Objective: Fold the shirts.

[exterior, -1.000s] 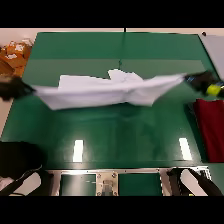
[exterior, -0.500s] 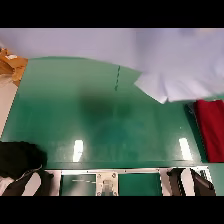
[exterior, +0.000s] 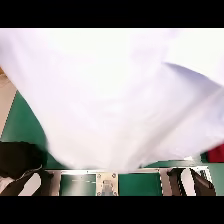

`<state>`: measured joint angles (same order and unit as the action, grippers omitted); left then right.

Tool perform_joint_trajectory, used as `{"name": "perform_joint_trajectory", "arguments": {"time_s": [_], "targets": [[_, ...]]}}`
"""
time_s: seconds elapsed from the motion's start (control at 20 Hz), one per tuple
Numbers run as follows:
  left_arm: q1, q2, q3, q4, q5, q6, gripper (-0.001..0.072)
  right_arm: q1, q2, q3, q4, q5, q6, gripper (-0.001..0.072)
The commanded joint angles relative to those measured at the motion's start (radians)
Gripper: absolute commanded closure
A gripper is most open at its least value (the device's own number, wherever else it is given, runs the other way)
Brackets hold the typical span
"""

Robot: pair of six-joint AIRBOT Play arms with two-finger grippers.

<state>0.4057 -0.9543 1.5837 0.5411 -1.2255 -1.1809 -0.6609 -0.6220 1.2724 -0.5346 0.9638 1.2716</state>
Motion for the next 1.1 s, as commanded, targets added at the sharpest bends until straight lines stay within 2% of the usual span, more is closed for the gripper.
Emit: {"name": "perform_joint_trajectory", "arguments": {"time_s": [0.0,0.1,0.25,0.35,0.55,0.7,0.8,0.9,1.05], "targets": [[-0.151,-0.161,-0.285,-0.044,0.122,0.168,0.0677,0.104,-0.111,-0.330,0.027,-0.113,-0.080,0.0697],[-0.224,-0.321,-0.323,0.006,0.212,0.162,0.0677,0.189,-0.268,-0.412,0.026,-0.211,-0.111,0.0696],[-0.235,-0.519,-0.322,-0.004,0.374,0.161,0.0677,0.273,-0.578,-0.376,0.030,-0.298,-0.159,0.0697],[-0.235,-0.601,-0.316,-0.024,0.427,0.172,0.0677,0.292,-0.761,-0.274,0.029,-0.299,-0.159,0.0697],[-0.235,-0.702,-0.290,-0.047,0.424,0.195,0.0677,0.308,-0.992,-0.023,0.029,-0.219,-0.170,0.0696],[-0.235,-0.719,-0.290,0.000,0.447,0.195,0.0677,0.303,-1.027,0.042,0.011,-0.214,-0.170,0.0697],[-0.235,-0.723,-0.290,0.086,0.404,0.187,0.0677,0.282,-1.025,0.040,-0.091,-0.140,-0.167,0.0699],[-0.235,-0.723,-0.290,0.193,0.351,0.151,0.0677,0.259,-1.001,0.007,-0.188,-0.041,-0.143,0.0699],[-0.236,-0.724,-0.296,0.277,0.314,0.134,0.0677,0.240,-0.936,-0.115,-0.266,-0.031,-0.143,0.0699]]}}
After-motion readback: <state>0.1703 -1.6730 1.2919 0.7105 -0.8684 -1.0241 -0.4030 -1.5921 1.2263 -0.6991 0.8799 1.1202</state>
